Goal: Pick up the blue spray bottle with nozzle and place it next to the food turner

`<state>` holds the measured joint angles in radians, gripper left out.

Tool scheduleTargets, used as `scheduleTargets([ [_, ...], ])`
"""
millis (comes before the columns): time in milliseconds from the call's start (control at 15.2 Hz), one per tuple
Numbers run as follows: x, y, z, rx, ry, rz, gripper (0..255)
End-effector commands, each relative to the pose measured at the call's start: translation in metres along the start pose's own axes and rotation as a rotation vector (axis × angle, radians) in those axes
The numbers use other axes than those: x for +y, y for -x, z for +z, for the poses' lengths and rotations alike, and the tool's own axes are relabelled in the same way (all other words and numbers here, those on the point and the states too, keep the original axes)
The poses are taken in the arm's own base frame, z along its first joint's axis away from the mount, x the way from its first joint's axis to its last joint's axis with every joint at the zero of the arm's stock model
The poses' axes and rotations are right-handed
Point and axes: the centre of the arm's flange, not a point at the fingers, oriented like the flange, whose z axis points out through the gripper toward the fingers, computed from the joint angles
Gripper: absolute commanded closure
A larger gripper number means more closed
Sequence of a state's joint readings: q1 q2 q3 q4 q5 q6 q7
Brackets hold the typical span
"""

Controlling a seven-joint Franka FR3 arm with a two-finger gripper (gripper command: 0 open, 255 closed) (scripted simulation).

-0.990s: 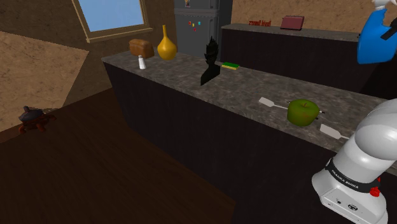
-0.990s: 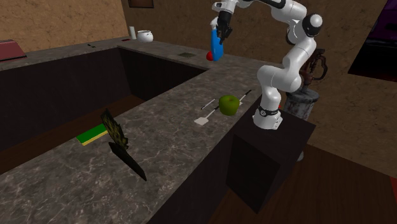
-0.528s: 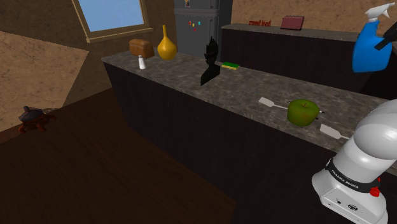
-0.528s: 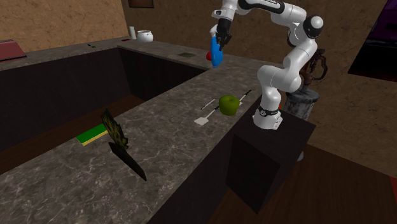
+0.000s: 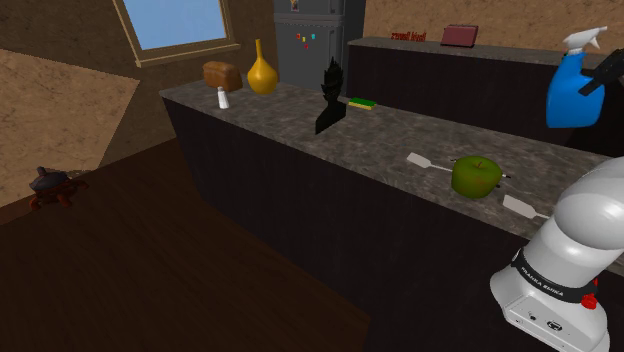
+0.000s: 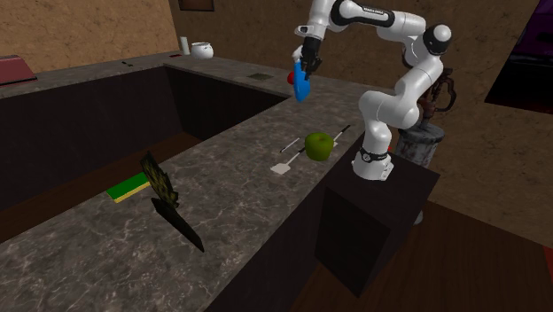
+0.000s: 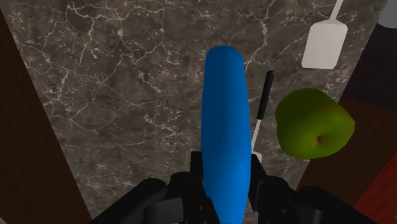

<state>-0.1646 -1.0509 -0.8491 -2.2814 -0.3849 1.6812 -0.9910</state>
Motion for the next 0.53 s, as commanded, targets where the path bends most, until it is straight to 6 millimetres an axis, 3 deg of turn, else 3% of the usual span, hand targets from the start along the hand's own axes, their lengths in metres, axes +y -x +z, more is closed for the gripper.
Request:
scheduleTargets([
  [0,0.000,0.004,0.010,0.000,0.000,0.000,255],
  [462,0.000,0.018,0.044,0.000,0.000,0.000,255],
])
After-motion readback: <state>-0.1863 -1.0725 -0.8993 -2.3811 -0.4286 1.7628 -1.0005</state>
